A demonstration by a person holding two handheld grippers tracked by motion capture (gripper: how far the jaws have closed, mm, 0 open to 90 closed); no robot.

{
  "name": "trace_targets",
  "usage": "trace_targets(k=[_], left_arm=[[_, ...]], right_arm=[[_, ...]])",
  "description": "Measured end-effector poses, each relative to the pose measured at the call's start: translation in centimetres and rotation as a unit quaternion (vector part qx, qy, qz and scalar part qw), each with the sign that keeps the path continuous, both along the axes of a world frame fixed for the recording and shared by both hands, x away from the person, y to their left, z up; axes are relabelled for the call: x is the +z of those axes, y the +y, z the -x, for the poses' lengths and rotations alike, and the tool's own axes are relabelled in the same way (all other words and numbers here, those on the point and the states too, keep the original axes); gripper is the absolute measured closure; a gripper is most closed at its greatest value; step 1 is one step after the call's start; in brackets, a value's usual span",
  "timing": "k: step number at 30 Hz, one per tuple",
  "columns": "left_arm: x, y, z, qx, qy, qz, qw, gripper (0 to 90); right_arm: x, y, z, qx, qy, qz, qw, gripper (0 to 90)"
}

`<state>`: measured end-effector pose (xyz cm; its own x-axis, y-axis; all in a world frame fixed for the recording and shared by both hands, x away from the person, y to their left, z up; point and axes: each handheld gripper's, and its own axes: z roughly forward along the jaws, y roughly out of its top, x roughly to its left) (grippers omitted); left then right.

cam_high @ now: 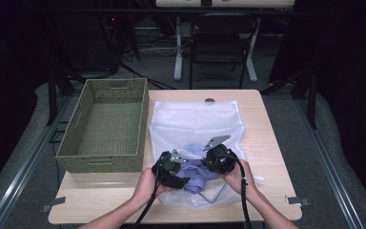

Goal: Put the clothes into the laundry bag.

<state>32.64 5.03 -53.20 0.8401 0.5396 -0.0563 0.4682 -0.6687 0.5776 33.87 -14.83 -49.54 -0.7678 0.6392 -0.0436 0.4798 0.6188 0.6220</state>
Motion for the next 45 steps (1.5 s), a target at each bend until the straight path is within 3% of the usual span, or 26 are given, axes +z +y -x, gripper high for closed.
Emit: trace_targets(k=[3,6,9,13,17,24,29,32,38,41,45], left_arm=[[-0.8,-0.5,-0.3,-0.006,0.008,-0.004,0.9999,55.3],[-0.9,-0.7,-0.4,-0.014,-0.001,-0.006,0.9999,66.9],[-0.7,-0.7,-0.7,-0.006,-0.008,0.008,0.9999,76.8],[0.7,-0.5,-1.1,0.014,-0.027,0.042,0.9987,80.6],[1.3,-0.7,-1.2,0.041,-0.048,0.071,0.9955,81.1],[-0.9,-1.3,-2.1,0.044,-0.03,0.044,0.9976,77.4],[-0.6,-1.0,-2.2,0.036,-0.022,0.042,0.9982,63.7],[0.1,-0.8,-1.8,0.034,-0.016,0.034,0.9987,52.5],[1.1,0.0,-0.3,0.023,-0.02,0.032,0.999,42.7],[0.7,0.2,-0.2,0.016,-0.014,0.027,0.9994,42.9],[-0.7,-0.2,-0.5,0.011,0.001,0.02,0.9997,55.6]], right_arm=[[-0.1,0.1,0.0,0.001,0.001,0.003,1.0,87.2],[0.0,0.1,0.1,0.001,-0.002,0.003,1.0,87.2],[0.2,0.1,0.2,0.001,-0.003,0.0,1.0,87.2],[0.7,0.1,0.3,0.003,-0.01,-0.007,0.9999,87.2],[1.4,0.0,0.5,0.002,-0.018,-0.017,0.9997,87.2],[0.9,-0.1,0.3,0.0,-0.009,-0.013,0.9999,87.2],[0.0,0.2,0.1,-0.001,0.006,-0.003,1.0,87.1],[0.1,0.1,0.1,0.001,0.003,-0.003,1.0,87.1],[0.2,-0.1,0.1,-0.002,0.0,-0.005,1.0,87.0],[0.2,-0.1,0.1,-0.002,0.0,-0.005,1.0,87.0],[0.0,0.1,0.1,0.001,0.003,-0.001,1.0,87.1]])
